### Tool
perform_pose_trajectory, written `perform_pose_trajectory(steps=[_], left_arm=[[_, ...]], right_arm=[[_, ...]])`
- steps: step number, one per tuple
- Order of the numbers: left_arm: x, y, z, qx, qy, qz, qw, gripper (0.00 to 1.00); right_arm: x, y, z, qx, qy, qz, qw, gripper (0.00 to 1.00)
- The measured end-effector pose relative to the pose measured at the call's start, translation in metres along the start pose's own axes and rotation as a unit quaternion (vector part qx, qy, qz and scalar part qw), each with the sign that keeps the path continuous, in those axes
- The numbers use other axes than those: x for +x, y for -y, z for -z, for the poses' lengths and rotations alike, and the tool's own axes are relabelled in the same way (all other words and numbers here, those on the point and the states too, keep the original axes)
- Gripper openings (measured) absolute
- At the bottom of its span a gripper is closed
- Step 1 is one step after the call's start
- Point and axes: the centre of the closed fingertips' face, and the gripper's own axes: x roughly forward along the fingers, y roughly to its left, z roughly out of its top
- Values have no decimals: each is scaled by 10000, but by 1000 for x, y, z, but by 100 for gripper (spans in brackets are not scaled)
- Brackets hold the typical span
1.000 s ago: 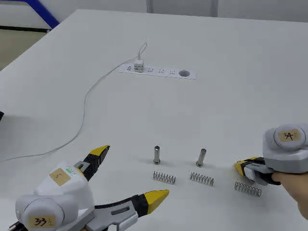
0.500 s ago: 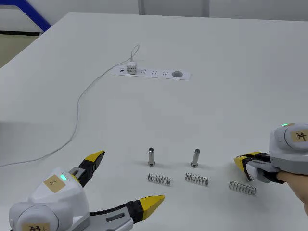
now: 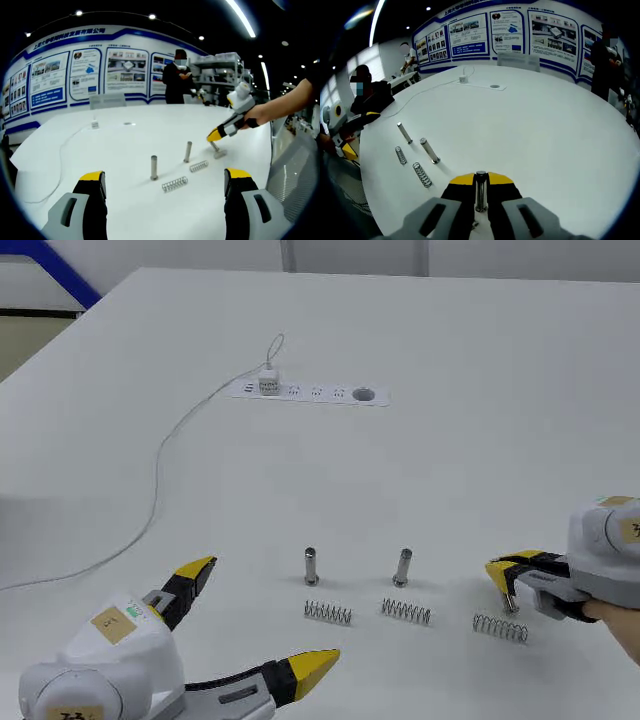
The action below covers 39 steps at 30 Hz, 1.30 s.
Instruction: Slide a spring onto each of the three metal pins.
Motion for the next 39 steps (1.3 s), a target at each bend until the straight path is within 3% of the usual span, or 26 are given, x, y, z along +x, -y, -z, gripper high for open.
perform_pose_trajectory(steps=[23,39], left_arm=[[-1,-1,1,83,-42,-24,10000,100],[0,1,2,133,-93,12,9999,100]], right_arm=[[-10,-9,-11,-13,246,-73,9997,9],[-18,-11,-1,-309,326,-43,9990,9]])
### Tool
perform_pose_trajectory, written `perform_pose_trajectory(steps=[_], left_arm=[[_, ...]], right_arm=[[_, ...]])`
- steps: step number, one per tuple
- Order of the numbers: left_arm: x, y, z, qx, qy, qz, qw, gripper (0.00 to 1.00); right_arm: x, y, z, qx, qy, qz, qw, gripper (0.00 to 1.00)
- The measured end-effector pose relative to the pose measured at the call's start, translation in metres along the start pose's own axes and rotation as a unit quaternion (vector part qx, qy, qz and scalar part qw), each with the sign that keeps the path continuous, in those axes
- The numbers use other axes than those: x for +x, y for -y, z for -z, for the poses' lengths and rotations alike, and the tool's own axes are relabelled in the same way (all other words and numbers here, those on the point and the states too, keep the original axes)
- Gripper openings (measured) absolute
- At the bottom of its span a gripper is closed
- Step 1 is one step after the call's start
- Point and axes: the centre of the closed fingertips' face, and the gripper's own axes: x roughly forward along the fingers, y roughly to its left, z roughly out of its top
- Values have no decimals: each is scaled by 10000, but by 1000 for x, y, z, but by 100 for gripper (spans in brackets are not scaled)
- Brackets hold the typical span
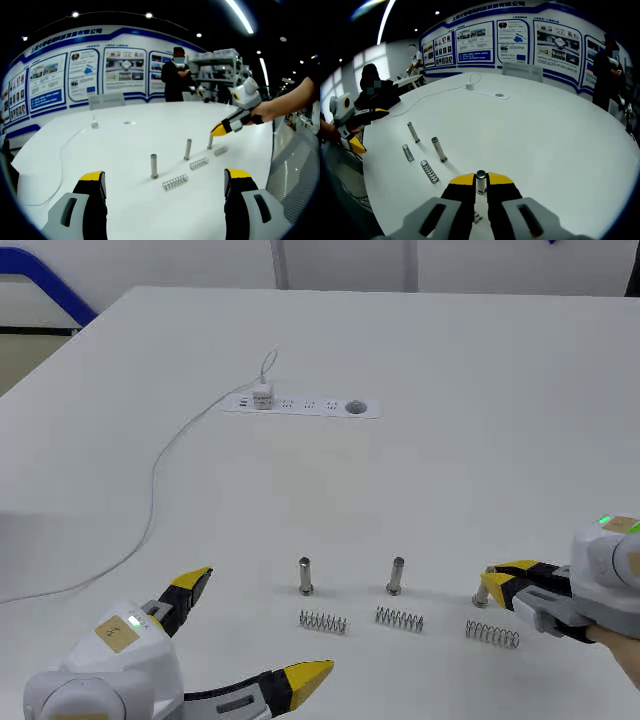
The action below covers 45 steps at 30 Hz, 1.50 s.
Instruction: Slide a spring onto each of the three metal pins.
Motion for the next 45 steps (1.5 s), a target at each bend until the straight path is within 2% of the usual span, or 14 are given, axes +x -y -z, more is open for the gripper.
perform_pose_trajectory(steps=[11,16,20,29,33,35,39,45], left_arm=[[0,2,1,67,-34,40,10000,100],[0,3,0,91,-23,50,9999,100],[0,3,1,102,-36,50,9999,100],[1,5,3,140,-87,87,9998,99],[1,5,4,162,-100,81,9998,99],[1,5,5,175,-126,90,9997,99],[2,6,6,195,-143,112,9996,99],[2,7,6,208,-170,124,9996,99]], right_arm=[[0,2,2,-173,-59,-47,9998,9],[0,3,2,-121,-70,-21,9999,9],[-1,4,2,-159,-53,28,9999,14],[-14,9,7,-133,-3,-85,9999,19],[-18,9,17,-238,-48,-294,9993,21],[-20,3,23,-430,-34,-557,9975,21],[-21,-13,39,-899,-200,-1005,9907,21],[-15,-19,53,-1131,-376,-1157,9861,22]])
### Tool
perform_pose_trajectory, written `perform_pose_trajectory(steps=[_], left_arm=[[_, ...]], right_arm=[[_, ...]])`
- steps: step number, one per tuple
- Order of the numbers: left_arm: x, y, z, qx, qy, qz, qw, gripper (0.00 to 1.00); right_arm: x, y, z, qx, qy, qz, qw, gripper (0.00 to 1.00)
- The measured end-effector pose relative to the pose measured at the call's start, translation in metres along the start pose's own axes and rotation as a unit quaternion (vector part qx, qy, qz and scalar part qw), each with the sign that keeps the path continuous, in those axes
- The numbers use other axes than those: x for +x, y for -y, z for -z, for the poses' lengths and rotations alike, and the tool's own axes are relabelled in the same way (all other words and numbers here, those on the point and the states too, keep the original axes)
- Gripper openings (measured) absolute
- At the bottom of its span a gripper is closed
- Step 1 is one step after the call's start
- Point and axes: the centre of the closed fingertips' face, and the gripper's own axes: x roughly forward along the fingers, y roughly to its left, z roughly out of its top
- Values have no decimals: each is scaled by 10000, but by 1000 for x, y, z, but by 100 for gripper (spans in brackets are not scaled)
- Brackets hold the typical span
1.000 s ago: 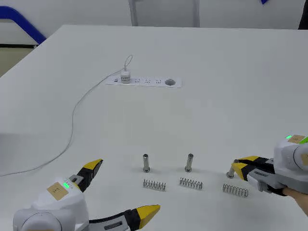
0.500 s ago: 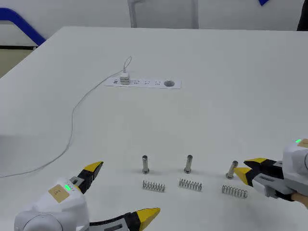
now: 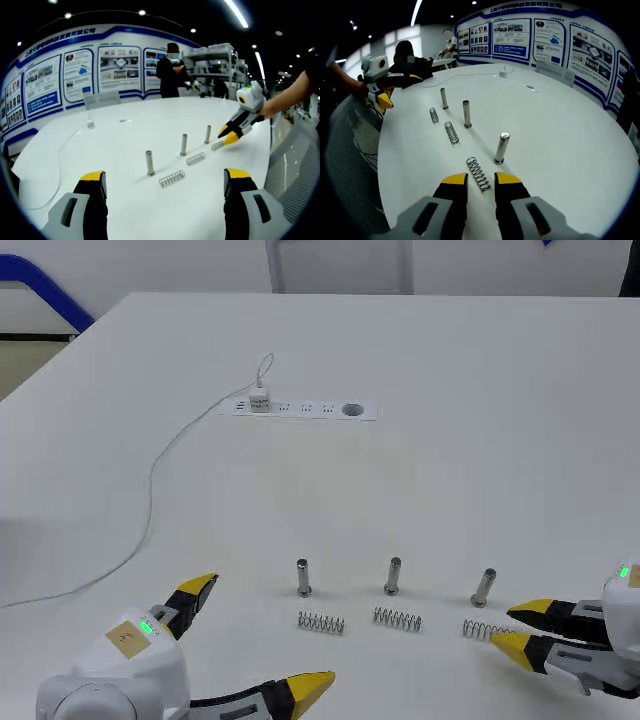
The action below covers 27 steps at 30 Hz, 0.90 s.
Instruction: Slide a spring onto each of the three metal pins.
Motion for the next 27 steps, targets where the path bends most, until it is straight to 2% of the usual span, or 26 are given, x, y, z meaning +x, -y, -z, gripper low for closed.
perform_pose_trajectory(steps=[2,7,11,13,16,22,27], left_arm=[[0,-1,-1,-14,32,-10,10000,99],[0,-2,1,-14,-28,-31,10000,99],[0,-2,1,-30,-30,-32,10000,99],[0,-2,2,-26,-45,-37,10000,98],[0,-2,3,-31,-64,-39,10000,98],[1,-1,4,1,-105,-8,9999,98],[1,1,4,47,-108,22,9999,97]], right_arm=[[3,-1,2,-167,-80,-24,9998,22],[11,3,9,-207,-202,-108,9995,22],[11,1,11,-69,-145,-293,9994,21],[12,2,10,-51,-108,-281,9995,21],[12,-3,10,-29,-73,-407,9991,16],[12,-2,8,79,30,-346,9994,13],[13,-1,8,67,13,-292,9996,12]])
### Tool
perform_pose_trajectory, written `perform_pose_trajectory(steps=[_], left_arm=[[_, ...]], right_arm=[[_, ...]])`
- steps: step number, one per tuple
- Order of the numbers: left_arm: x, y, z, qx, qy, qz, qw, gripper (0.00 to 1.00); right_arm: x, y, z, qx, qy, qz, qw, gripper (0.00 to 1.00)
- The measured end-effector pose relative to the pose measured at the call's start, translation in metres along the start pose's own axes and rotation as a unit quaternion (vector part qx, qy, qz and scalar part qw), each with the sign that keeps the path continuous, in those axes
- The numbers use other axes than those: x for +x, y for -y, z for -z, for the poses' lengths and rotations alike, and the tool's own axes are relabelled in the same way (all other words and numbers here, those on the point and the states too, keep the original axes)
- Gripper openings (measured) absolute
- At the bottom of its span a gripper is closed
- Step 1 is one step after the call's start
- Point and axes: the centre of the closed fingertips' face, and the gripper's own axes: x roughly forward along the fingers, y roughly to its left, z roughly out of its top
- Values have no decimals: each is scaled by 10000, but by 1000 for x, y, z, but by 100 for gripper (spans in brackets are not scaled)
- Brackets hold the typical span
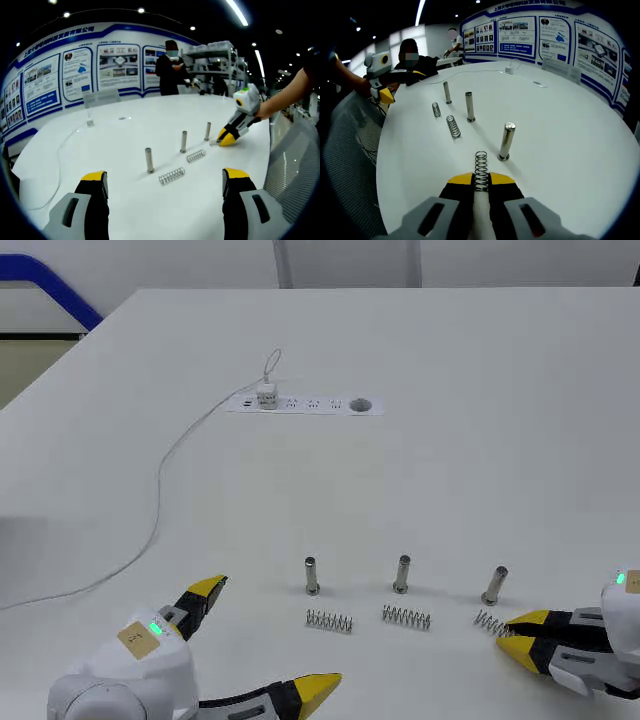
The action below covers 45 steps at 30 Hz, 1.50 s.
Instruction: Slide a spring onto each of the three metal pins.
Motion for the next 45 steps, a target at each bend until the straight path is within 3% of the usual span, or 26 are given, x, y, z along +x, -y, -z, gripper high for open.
perform_pose_trajectory(steps=[8,14,18,19,21,23,26,31,37,41,45], left_arm=[[-2,-8,-7,-13,150,-86,9998,95],[-5,-17,-12,-196,256,-209,9993,93],[-5,-14,-19,-323,349,-164,9987,92],[-4,-11,-23,-473,411,-109,9980,92],[-3,-8,-29,-489,508,-19,9975,90],[-1,0,-29,-425,428,166,9980,87],[4,22,-25,-348,208,666,9970,81],[13,42,-37,-147,252,1025,9943,80],[21,59,-62,-118,484,1403,9889,79],[25,71,-70,-172,479,1736,9835,75],[29,81,-72,28,431,1900,9808,73]], right_arm=[[-4,0,1,-108,-111,33,9999,11],[-13,-9,-15,-96,50,-35,9999,11],[-18,-16,-26,-231,149,-101,9996,11],[-19,-20,-30,-315,180,-139,9992,11],[-21,-25,-34,-408,216,-201,9987,11],[-23,-31,-39,-446,259,-277,9983,11],[-26,-39,-46,-575,275,-371,9973,11],[-28,-49,-58,-749,302,-474,9956,11],[-31,-63,-71,-942,355,-616,9930,11],[-31,-69,-78,-997,403,-696,9918,11],[-31,-78,-84,-1118,430,-785,9897,11]])
